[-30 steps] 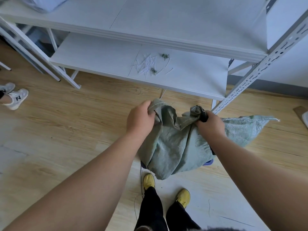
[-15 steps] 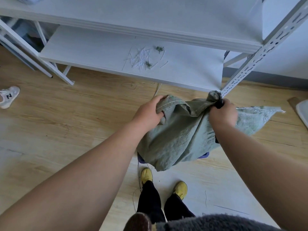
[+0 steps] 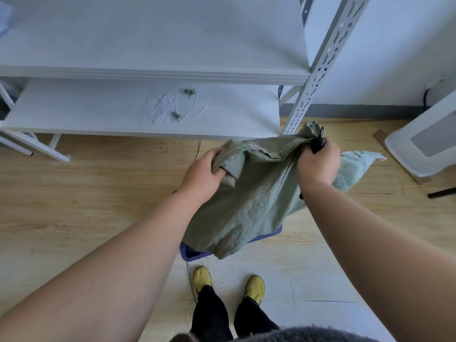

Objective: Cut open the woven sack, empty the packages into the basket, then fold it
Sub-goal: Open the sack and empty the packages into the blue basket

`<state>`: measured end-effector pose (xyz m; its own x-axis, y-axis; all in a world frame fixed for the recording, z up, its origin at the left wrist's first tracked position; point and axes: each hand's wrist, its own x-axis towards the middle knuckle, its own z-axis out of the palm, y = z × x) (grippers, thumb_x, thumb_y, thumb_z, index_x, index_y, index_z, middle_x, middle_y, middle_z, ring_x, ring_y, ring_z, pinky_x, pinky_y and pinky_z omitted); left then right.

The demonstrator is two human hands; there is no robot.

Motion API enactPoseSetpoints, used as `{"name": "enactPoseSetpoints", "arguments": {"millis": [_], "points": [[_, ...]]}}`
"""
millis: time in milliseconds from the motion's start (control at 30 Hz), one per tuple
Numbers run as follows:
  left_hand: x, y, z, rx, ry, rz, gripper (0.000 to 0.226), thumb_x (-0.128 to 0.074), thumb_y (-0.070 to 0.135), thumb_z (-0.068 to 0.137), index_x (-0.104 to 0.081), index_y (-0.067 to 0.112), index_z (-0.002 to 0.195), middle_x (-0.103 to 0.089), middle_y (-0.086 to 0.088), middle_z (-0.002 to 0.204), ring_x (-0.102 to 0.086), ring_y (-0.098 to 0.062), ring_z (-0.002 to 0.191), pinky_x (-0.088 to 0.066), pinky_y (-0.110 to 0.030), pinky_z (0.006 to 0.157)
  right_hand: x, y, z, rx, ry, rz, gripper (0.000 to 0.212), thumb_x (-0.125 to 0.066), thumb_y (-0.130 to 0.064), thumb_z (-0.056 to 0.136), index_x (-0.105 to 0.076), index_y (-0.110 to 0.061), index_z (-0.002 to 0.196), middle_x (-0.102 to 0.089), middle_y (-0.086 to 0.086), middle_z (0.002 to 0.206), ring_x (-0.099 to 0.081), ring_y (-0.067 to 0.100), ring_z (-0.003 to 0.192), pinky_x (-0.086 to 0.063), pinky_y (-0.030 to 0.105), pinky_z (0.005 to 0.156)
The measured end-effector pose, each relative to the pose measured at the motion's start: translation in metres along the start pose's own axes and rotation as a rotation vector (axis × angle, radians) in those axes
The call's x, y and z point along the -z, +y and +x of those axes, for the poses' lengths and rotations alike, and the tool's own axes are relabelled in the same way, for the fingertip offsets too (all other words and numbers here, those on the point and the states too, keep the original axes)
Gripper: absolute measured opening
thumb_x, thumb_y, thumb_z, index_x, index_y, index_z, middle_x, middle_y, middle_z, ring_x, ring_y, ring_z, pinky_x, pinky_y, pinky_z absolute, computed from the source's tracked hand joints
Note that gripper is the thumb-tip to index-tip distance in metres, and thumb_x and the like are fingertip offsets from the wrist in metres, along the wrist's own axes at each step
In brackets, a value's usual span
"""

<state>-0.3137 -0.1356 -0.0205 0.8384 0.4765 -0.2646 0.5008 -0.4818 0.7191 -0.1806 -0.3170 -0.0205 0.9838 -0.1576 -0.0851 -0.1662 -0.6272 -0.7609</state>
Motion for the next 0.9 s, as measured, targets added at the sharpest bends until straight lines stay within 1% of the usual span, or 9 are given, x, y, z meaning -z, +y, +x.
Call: {"name": "enactPoseSetpoints", "arguments": {"millis": [200, 267, 367, 433, 500, 600, 667, 800, 900], "points": [[-0.011, -0.002, -0.006, 0.077, -0.037, 0.056, 0.053, -0.060, 0.023, 0.092, -0.038, 0.030, 0.140, -0.061, 0.002, 0.120, -0.054, -0.015, 0.095, -0.043, -0.026, 0.070, 0.002, -0.015, -0.002, 0.153, -0.192, -0.091, 0.020, -0.048, -0.006, 0.084, -0.060, -0.009, 0.099, -0.061, 0.010, 0.105, -0.049, 0.025, 0.082, -0.035, 0.030, 0.068], [-0.011, -0.007, -0.009, 0.093, -0.003, 0.102, 0.068, -0.065, 0.028, 0.088, -0.026, 0.035, 0.144, -0.059, 0.001, 0.126, -0.057, -0.021, 0.106, -0.049, -0.034, 0.082, -0.003, -0.017, -0.015, 0.235, -0.256, -0.084, 0.017, -0.050, -0.006, 0.083, -0.060, -0.008, 0.097, -0.060, 0.010, 0.101, -0.051, 0.026, 0.082, -0.040, 0.032, 0.069], [-0.009, -0.007, -0.014, 0.008, 0.094, 0.243, 0.096, -0.078, 0.034, 0.076, -0.016, 0.036, 0.149, -0.037, -0.007, 0.142, -0.036, -0.028, 0.130, -0.039, -0.042, 0.100, -0.013, -0.022, -0.038, 0.238, -0.553, -0.088, 0.014, -0.056, -0.009, 0.082, -0.064, -0.010, 0.093, -0.066, 0.012, 0.087, -0.063, 0.033, 0.081, -0.055, 0.045, 0.074], [-0.012, -0.004, -0.013, -0.048, -0.006, 0.291, 0.102, -0.083, 0.042, 0.065, -0.024, 0.033, 0.148, -0.032, -0.007, 0.143, -0.029, -0.026, 0.134, -0.035, -0.042, 0.105, -0.017, -0.030, -0.049, 0.304, -0.694, -0.048, 0.015, -0.061, -0.008, 0.080, -0.067, -0.009, 0.094, -0.068, 0.011, 0.083, -0.065, 0.033, 0.082, -0.055, 0.050, 0.077], [-0.015, -0.003, -0.010, -0.070, -0.072, 0.223, 0.075, -0.078, 0.049, 0.064, -0.049, 0.031, 0.131, -0.051, -0.004, 0.129, -0.051, -0.025, 0.120, -0.048, -0.040, 0.094, -0.018, -0.039, -0.058, 0.395, -0.807, -0.006, 0.021, -0.064, -0.006, 0.079, -0.068, -0.010, 0.099, -0.067, 0.004, 0.083, -0.065, 0.028, 0.084, -0.055, 0.047, 0.078], [-0.014, -0.005, -0.011, 0.115, 0.133, -0.010, 0.018, -0.065, 0.035, 0.085, -0.068, 0.024, 0.100, -0.069, -0.002, 0.094, -0.064, -0.023, 0.084, -0.050, -0.031, 0.070, -0.019, -0.036, -0.060, 0.310, -0.845, 0.166, 0.034, -0.070, -0.013, 0.084, -0.065, -0.021, 0.117, -0.065, -0.003, 0.099, -0.063, 0.014, 0.078, -0.057, 0.026, 0.063], [-0.009, -0.016, -0.015, 0.241, 0.260, -0.047, 0.012, -0.063, 0.036, 0.088, -0.066, 0.027, 0.094, -0.069, -0.001, 0.090, -0.062, -0.026, 0.083, -0.050, -0.033, 0.075, -0.018, -0.022, -0.050, 0.282, -0.714, 0.145, 0.047, -0.075, -0.024, 0.082, -0.060, -0.030, 0.126, -0.059, -0.004, 0.115, -0.063, 0.014, 0.088, -0.057, 0.024, 0.069], [0.002, -0.036, -0.023, 0.369, 0.337, -0.103, 0.017, -0.061, 0.045, 0.087, -0.062, 0.028, 0.087, -0.067, 0.002, 0.084, -0.064, -0.028, 0.084, -0.054, -0.041, 0.081, -0.012, 0.012, -0.032, 0.335, -0.663, -0.344, 0.074, -0.082, -0.037, 0.072, -0.049, -0.028, 0.137, -0.049, -0.001, 0.137, -0.052, 0.021, 0.120, -0.046, 0.036, 0.098], [0.007, -0.040, -0.025, 0.392, 0.353, -0.148, 0.016, -0.063, 0.043, 0.087, -0.063, 0.027, 0.087, -0.067, 0.004, 0.083, -0.065, -0.027, 0.082, -0.054, -0.040, 0.081, -0.012, 0.035, -0.036, 0.250, -0.642, -0.582, 0.041, -0.074, -0.027, 0.077, -0.060, -0.019, 0.115, -0.053, 0.006, 0.130, -0.059, 0.025, 0.098, -0.049, 0.033, 0.073]]}}
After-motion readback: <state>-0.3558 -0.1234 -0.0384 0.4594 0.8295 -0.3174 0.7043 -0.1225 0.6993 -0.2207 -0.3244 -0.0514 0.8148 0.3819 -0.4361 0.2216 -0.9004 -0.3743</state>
